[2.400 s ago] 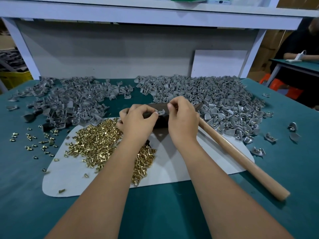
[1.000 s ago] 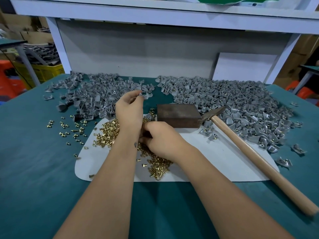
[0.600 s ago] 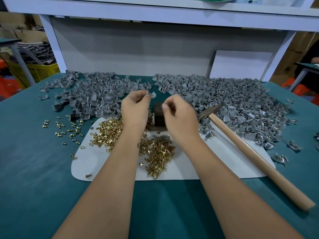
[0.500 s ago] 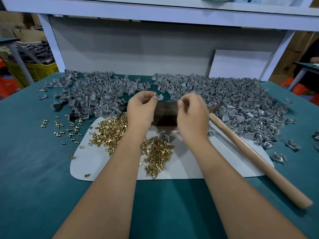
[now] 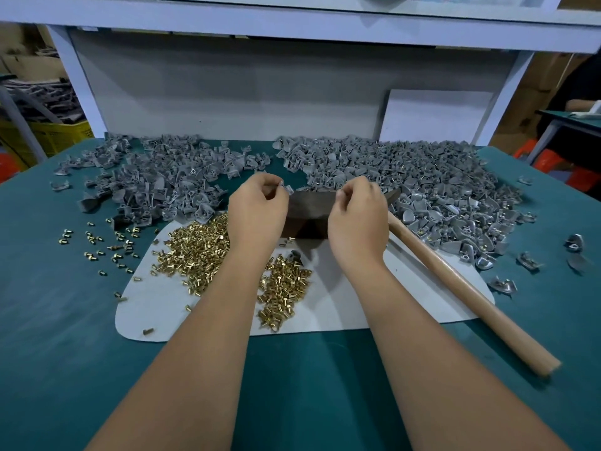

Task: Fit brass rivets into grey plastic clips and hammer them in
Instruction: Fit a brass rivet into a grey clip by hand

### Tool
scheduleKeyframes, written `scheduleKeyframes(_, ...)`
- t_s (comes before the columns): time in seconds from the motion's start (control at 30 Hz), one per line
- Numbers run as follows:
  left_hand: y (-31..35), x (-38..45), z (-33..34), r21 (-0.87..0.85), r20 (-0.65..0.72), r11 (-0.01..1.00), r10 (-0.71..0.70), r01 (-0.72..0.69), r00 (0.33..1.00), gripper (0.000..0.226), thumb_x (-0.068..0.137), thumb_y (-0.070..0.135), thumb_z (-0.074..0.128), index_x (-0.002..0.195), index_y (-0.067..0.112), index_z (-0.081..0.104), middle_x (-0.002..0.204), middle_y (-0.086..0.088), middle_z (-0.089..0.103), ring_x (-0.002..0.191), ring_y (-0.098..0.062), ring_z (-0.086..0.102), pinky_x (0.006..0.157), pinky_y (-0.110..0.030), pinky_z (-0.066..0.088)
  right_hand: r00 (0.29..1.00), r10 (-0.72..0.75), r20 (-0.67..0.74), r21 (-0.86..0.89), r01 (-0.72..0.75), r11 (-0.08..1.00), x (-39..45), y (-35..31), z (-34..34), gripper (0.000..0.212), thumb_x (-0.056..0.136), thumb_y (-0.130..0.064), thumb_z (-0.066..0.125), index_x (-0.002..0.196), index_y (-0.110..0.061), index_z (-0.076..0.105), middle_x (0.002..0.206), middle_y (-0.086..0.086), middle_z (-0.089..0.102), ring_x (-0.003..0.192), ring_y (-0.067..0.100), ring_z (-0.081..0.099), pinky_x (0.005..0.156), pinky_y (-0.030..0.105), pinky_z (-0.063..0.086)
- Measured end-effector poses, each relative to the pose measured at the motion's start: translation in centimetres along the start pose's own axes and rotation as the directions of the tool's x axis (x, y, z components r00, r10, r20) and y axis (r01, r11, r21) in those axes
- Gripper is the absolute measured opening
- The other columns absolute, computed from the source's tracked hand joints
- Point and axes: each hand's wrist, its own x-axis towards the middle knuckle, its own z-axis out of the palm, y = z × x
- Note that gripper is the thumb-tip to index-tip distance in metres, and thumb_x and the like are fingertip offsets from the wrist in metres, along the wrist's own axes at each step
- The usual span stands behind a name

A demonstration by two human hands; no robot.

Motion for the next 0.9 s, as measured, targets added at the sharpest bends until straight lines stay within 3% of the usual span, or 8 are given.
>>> scheduleKeyframes(0.07, -0.02, -0.23, -0.23, 0.060, -0.031, 0.998, 0.036, -0.034, 0.999, 0.013, 0.090, 0.029, 0.058, 0.101, 0.029, 0.066, 0.078, 0.022, 0.057, 0.081, -0.001, 0.056, 0.062, -0.021, 0.042, 1.000, 0.005, -0.027, -0.020, -0.006, 1.000, 0.05, -0.10, -0.13, 0.008, 0.097, -0.021, 0.047, 0.088, -0.022, 0.048, 0.093, -0.005, 0.052, 0.091, 0.017, 0.047, 0.065, 0.030, 0.035)
scheduleKeyframes(0.13, 0.02, -0.35, -0.32, 0.094, -0.019, 0.993, 0.080, -0.078, 0.997, 0.012, 0.089, 0.030, 0.061, 0.097, 0.033, 0.068, 0.079, 0.025, 0.055, 0.100, -0.012, 0.056, 0.080, -0.032, 0.047, 1.000, -0.015, -0.007, -0.010, 0.015, 1.000, 0.08, -0.21, -0.16, 0.010, 0.095, -0.022, 0.050, 0.085, -0.024, 0.049, 0.092, -0.007, 0.054, 0.092, 0.017, 0.049, 0.080, 0.034, 0.038)
scheduleKeyframes(0.2, 0.10, -0.43, -0.35, 0.078, 0.036, 0.991, 0.103, -0.106, 0.994, 0.010, 0.087, 0.030, 0.065, 0.089, 0.040, 0.068, 0.084, 0.027, 0.056, 0.116, -0.015, 0.046, 0.099, -0.039, 0.037, 0.999, -0.031, 0.034, 0.078, 0.028, 0.997, 0.08, -0.41, -0.15, 0.011, 0.094, -0.020, 0.053, 0.084, -0.024, 0.053, 0.094, -0.007, 0.055, 0.095, 0.018, 0.051, 0.089, 0.039, 0.041)
scheduleKeyframes(0.27, 0.01, -0.50, -0.19, 0.052, 0.109, 0.992, 0.105, -0.111, 0.989, 0.012, 0.085, 0.030, 0.068, 0.085, 0.042, 0.067, 0.092, 0.025, 0.059, 0.121, -0.015, 0.040, 0.107, -0.044, 0.031, 0.998, -0.024, 0.062, 0.190, 0.012, 0.982, 0.14, -0.61, -0.13, 0.009, 0.092, -0.017, 0.057, 0.085, -0.021, 0.058, 0.093, -0.008, 0.055, 0.096, 0.018, 0.053, 0.089, 0.042, 0.044)
scheduleKeyframes(0.43, -0.39, -0.73, 0.15, 0.178, 0.168, 0.980, 0.062, -0.092, 0.984, 0.003, 0.085, 0.038, 0.068, 0.084, 0.041, 0.068, 0.102, 0.026, 0.058, 0.119, -0.011, 0.030, 0.100, -0.033, 0.023, 0.988, 0.006, 0.157, 0.288, -0.052, 0.956, 0.35, -0.50, -0.11, 0.007, 0.090, -0.016, 0.060, 0.084, -0.020, 0.064, 0.096, -0.004, 0.063, 0.095, 0.019, 0.057, 0.087, 0.044, 0.047)
scheduleKeyframes(0.6, -0.40, -0.80, 0.13, 0.168, 0.197, 0.982, 0.058, -0.092, 0.979, 0.004, 0.085, 0.038, 0.067, 0.085, 0.042, 0.068, 0.102, 0.025, 0.058, 0.115, -0.007, 0.027, 0.089, -0.027, 0.017, 0.978, -0.033, 0.208, 0.264, -0.024, 0.964, 0.35, -0.65, -0.23, 0.007, 0.088, -0.019, 0.062, 0.083, -0.023, 0.067, 0.092, -0.007, 0.064, 0.095, 0.019, 0.058, 0.090, 0.046, 0.045)
scheduleKeyframes(0.73, -0.45, -0.80, 0.19, 0.162, 0.199, 0.981, 0.069, -0.103, 0.978, 0.007, 0.084, 0.036, 0.067, 0.086, 0.043, 0.067, 0.103, 0.023, 0.058, 0.117, -0.012, 0.029, 0.092, -0.030, 0.021, 0.976, -0.071, 0.205, 0.218, 0.025, 0.976, 0.37, -0.74, -0.38, 0.008, 0.086, -0.018, 0.064, 0.083, -0.024, 0.068, 0.091, -0.006, 0.062, 0.095, 0.021, 0.058, 0.089, 0.046, 0.045)
scheduleKeyframes(0.9, -0.48, -0.74, 0.10, 0.118, 0.204, 0.987, 0.084, -0.109, 0.975, 0.013, 0.084, 0.036, 0.068, 0.077, 0.047, 0.064, 0.103, 0.021, 0.062, 0.112, -0.010, 0.029, 0.105, -0.045, 0.030, 0.969, -0.119, 0.217, 0.119, 0.095, 0.988, 0.50, -0.82, -0.36, 0.008, 0.086, -0.021, 0.064, 0.083, -0.027, 0.069, 0.091, -0.008, 0.059, 0.097, 0.019, 0.055, 0.091, 0.043, 0.043)
